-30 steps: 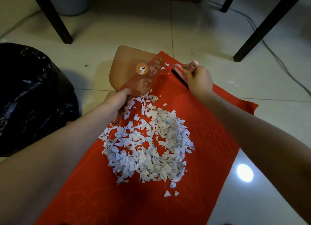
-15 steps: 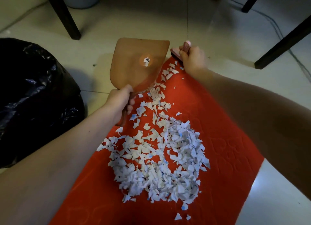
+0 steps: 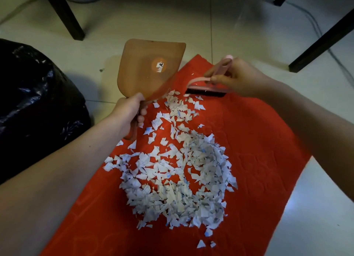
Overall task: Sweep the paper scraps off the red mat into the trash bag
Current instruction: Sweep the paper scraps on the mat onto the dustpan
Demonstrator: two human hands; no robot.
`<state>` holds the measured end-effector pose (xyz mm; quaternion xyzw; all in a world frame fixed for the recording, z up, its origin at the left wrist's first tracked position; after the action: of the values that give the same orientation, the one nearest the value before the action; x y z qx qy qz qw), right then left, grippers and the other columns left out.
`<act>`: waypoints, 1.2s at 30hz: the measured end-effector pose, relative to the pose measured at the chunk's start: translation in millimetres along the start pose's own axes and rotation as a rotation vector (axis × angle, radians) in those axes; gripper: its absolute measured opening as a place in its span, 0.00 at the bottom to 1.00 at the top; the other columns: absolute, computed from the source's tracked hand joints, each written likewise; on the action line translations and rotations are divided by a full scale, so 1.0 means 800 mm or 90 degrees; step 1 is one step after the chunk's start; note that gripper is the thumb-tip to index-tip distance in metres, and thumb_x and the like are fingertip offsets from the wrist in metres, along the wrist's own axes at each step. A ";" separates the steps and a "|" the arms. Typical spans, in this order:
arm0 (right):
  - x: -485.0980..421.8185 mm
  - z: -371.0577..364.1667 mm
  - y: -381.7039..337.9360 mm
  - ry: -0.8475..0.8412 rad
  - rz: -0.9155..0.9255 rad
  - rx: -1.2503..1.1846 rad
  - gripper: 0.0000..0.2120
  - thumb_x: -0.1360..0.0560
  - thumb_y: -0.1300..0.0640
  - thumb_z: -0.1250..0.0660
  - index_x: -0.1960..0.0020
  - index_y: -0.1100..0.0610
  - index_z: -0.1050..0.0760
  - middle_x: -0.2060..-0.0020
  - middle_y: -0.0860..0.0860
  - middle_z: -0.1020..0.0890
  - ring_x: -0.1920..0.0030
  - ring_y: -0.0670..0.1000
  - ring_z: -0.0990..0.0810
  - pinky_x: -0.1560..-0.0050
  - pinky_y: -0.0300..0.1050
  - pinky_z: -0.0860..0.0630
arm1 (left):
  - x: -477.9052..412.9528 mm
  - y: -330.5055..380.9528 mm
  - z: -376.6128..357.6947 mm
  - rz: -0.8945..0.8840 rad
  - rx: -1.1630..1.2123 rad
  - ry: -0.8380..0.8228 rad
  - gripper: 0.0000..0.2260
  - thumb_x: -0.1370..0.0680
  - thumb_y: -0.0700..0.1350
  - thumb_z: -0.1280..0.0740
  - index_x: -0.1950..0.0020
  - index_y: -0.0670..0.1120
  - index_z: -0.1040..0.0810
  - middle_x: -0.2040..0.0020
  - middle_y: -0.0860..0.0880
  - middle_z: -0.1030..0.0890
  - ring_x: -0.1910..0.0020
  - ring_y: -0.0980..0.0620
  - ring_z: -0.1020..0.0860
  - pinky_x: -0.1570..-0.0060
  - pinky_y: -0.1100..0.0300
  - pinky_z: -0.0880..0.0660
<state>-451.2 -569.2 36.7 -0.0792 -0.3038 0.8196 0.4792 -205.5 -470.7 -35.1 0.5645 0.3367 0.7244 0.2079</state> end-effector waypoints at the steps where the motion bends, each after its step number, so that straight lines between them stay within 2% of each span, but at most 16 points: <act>1: 0.000 0.007 0.004 0.022 0.000 -0.010 0.11 0.22 0.59 0.37 0.42 0.53 0.21 0.49 0.45 0.20 0.50 0.43 0.23 0.49 0.32 0.29 | 0.000 0.001 0.000 -0.001 0.000 0.002 0.11 0.21 0.48 0.41 0.61 0.44 0.29 0.73 0.49 0.31 0.79 0.54 0.37 0.78 0.65 0.36; 3: -0.011 0.011 0.016 0.067 -0.018 -0.025 0.11 0.22 0.58 0.37 0.42 0.53 0.22 0.48 0.47 0.20 0.49 0.45 0.22 0.49 0.33 0.28 | 0.001 0.002 0.000 0.000 -0.002 0.003 0.12 0.21 0.48 0.41 0.61 0.44 0.28 0.72 0.49 0.31 0.78 0.54 0.36 0.77 0.64 0.36; 6: -0.046 -0.001 0.035 0.164 -0.068 -0.019 0.11 0.22 0.56 0.38 0.42 0.52 0.21 0.45 0.50 0.19 0.45 0.51 0.21 0.42 0.49 0.25 | 0.005 0.002 -0.003 -0.003 -0.010 0.000 0.12 0.21 0.48 0.42 0.61 0.44 0.28 0.72 0.49 0.31 0.77 0.53 0.36 0.74 0.62 0.36; 7: -0.058 -0.006 0.037 0.189 -0.085 -0.020 0.12 0.22 0.55 0.38 0.42 0.52 0.21 0.44 0.50 0.19 0.44 0.52 0.21 0.40 0.51 0.25 | 0.007 0.003 -0.005 -0.003 -0.010 -0.001 0.12 0.21 0.48 0.42 0.61 0.45 0.29 0.72 0.49 0.31 0.76 0.53 0.36 0.74 0.62 0.36; 9: -0.074 -0.018 0.036 0.196 -0.119 -0.010 0.13 0.22 0.54 0.39 0.40 0.52 0.22 0.43 0.51 0.19 0.44 0.52 0.22 0.42 0.47 0.26 | 0.009 0.002 -0.006 -0.003 -0.005 -0.003 0.11 0.21 0.48 0.41 0.61 0.45 0.29 0.72 0.49 0.31 0.77 0.53 0.37 0.74 0.62 0.36; 11: -0.084 -0.032 0.034 0.151 -0.141 0.012 0.13 0.21 0.53 0.40 0.39 0.53 0.23 0.45 0.51 0.20 0.47 0.51 0.22 0.48 0.44 0.28 | 0.011 -0.001 -0.007 -0.002 0.000 -0.005 0.11 0.21 0.48 0.41 0.61 0.45 0.29 0.74 0.49 0.31 0.78 0.54 0.37 0.74 0.62 0.37; 14: -0.074 -0.045 0.019 0.069 -0.125 0.087 0.14 0.22 0.48 0.39 0.41 0.53 0.23 0.52 0.51 0.20 0.52 0.52 0.22 0.52 0.48 0.25 | 0.012 -0.004 -0.006 0.002 -0.005 -0.008 0.11 0.21 0.48 0.41 0.61 0.45 0.29 0.74 0.50 0.31 0.80 0.54 0.37 0.75 0.63 0.37; 17: -0.035 -0.041 -0.001 -0.015 -0.064 0.098 0.11 0.22 0.52 0.38 0.42 0.53 0.22 0.52 0.49 0.20 0.55 0.49 0.22 0.54 0.44 0.26 | 0.014 -0.005 -0.004 0.001 -0.009 -0.006 0.10 0.21 0.48 0.41 0.60 0.45 0.29 0.73 0.49 0.31 0.81 0.55 0.37 0.76 0.64 0.37; 19: -0.001 -0.030 -0.010 -0.027 -0.022 0.082 0.11 0.22 0.56 0.37 0.43 0.55 0.21 0.51 0.49 0.19 0.55 0.48 0.22 0.52 0.41 0.26 | 0.013 -0.005 -0.003 -0.003 -0.014 -0.002 0.11 0.21 0.48 0.41 0.60 0.45 0.28 0.72 0.49 0.30 0.79 0.54 0.36 0.76 0.64 0.36; 23: 0.021 -0.001 -0.005 0.070 -0.024 -0.001 0.10 0.22 0.59 0.37 0.43 0.54 0.21 0.51 0.46 0.20 0.52 0.45 0.22 0.53 0.31 0.28 | 0.012 -0.004 -0.008 0.001 -0.018 -0.002 0.11 0.21 0.48 0.41 0.61 0.45 0.28 0.72 0.49 0.31 0.79 0.54 0.36 0.76 0.64 0.37; 26: -0.003 0.001 0.011 0.148 -0.060 -0.025 0.11 0.23 0.57 0.37 0.43 0.52 0.20 0.49 0.48 0.18 0.49 0.48 0.21 0.45 0.45 0.24 | 0.012 -0.002 -0.014 0.003 -0.023 -0.009 0.10 0.22 0.48 0.40 0.60 0.44 0.28 0.71 0.49 0.31 0.78 0.54 0.36 0.76 0.64 0.37; 28: -0.026 -0.004 0.023 0.207 -0.094 -0.022 0.11 0.24 0.55 0.38 0.44 0.50 0.20 0.47 0.50 0.17 0.47 0.51 0.20 0.43 0.50 0.24 | 0.013 0.001 -0.015 -0.009 -0.016 -0.008 0.10 0.22 0.48 0.40 0.61 0.44 0.28 0.72 0.49 0.31 0.80 0.54 0.37 0.76 0.64 0.38; 32: -0.062 -0.024 0.036 0.250 -0.161 -0.016 0.12 0.23 0.52 0.39 0.44 0.50 0.20 0.47 0.52 0.17 0.46 0.54 0.19 0.44 0.53 0.24 | 0.018 0.004 -0.015 -0.022 -0.005 -0.006 0.10 0.22 0.47 0.41 0.60 0.44 0.29 0.72 0.48 0.31 0.81 0.54 0.37 0.78 0.68 0.38; 36: -0.073 -0.041 0.037 0.225 -0.202 0.037 0.14 0.21 0.49 0.40 0.42 0.53 0.22 0.49 0.55 0.18 0.49 0.56 0.20 0.47 0.51 0.23 | 0.019 -0.004 -0.012 -0.009 -0.016 -0.011 0.10 0.23 0.48 0.40 0.61 0.44 0.28 0.73 0.49 0.30 0.81 0.54 0.37 0.79 0.68 0.38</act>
<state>-428.1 -614.6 -16.2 -0.1585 -0.1999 0.7159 0.6499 -219.4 -460.8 -28.2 0.5656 0.3294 0.7224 0.2228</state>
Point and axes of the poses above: each hand's wrist, its own x-axis away from the middle knuckle, its own z-axis out of the back of the hand, y = z × x, the point moved 3 cm from there along -x, towards the middle knuckle
